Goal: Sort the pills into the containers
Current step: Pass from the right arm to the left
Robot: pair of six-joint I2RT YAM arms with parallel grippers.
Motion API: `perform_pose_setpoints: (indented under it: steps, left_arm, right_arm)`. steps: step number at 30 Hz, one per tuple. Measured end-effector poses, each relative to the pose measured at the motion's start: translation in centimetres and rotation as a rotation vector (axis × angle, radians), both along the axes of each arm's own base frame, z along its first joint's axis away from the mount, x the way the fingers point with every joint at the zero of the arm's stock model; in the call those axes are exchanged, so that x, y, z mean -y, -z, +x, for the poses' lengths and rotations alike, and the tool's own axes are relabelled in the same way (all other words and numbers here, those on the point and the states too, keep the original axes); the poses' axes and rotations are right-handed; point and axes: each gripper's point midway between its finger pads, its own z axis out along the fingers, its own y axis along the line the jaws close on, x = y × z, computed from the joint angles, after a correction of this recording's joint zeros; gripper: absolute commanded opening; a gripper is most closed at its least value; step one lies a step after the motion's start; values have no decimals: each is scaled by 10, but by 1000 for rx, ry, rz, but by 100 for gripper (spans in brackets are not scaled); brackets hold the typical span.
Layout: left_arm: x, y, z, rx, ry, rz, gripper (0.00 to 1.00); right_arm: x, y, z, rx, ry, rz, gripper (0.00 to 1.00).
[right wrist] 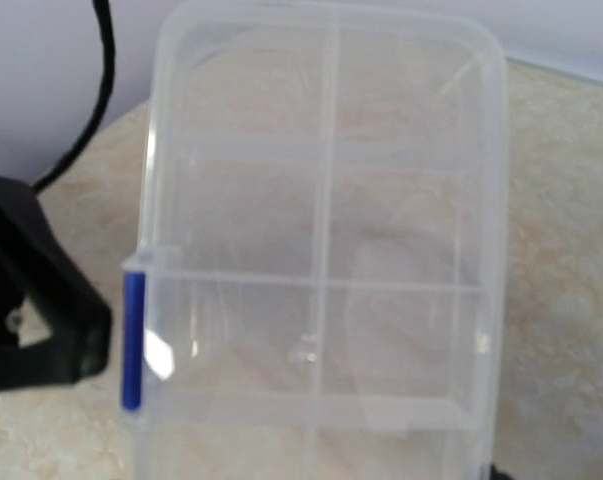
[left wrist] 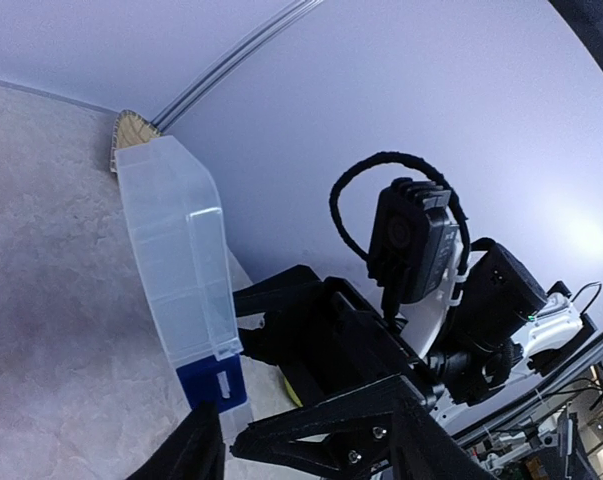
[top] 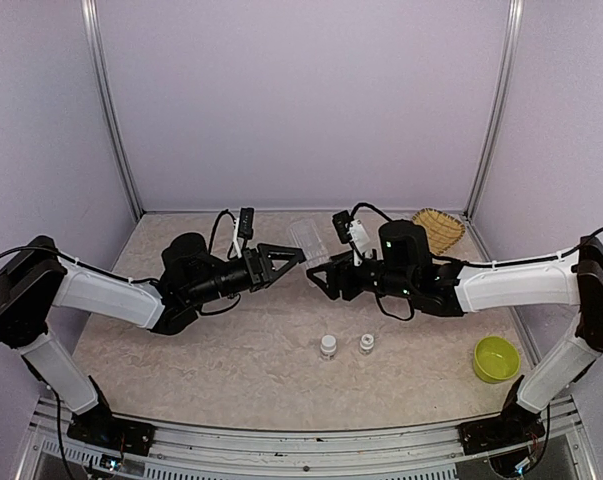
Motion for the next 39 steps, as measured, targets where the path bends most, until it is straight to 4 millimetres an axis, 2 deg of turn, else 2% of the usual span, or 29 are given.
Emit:
perform_pose_setpoints:
  steps: [3, 10, 15, 23, 32, 39]
  left_arm:
    - [0, 6, 1, -3, -9, 24, 78]
    - [-2, 36, 11, -55, -72, 144, 82]
    - [0, 38, 16, -50, -99, 186, 82]
    - [9, 28, 25, -33, -102, 183, 66]
    - [9, 39, 27, -72, -108, 205, 42]
    - [10, 47, 27, -105, -108, 210, 31]
  right_arm:
    - [1, 4, 0, -10, 2, -11, 70]
    - [2, 7, 0, -11, 3, -25, 70]
    - [-2, 11, -6, -14, -10, -49, 70]
    - [-11, 11, -12, 7, -22, -75, 70]
    - [-10, 13, -11, 27, -1, -111, 71]
    - [-13, 16, -13, 51, 18, -151, 74]
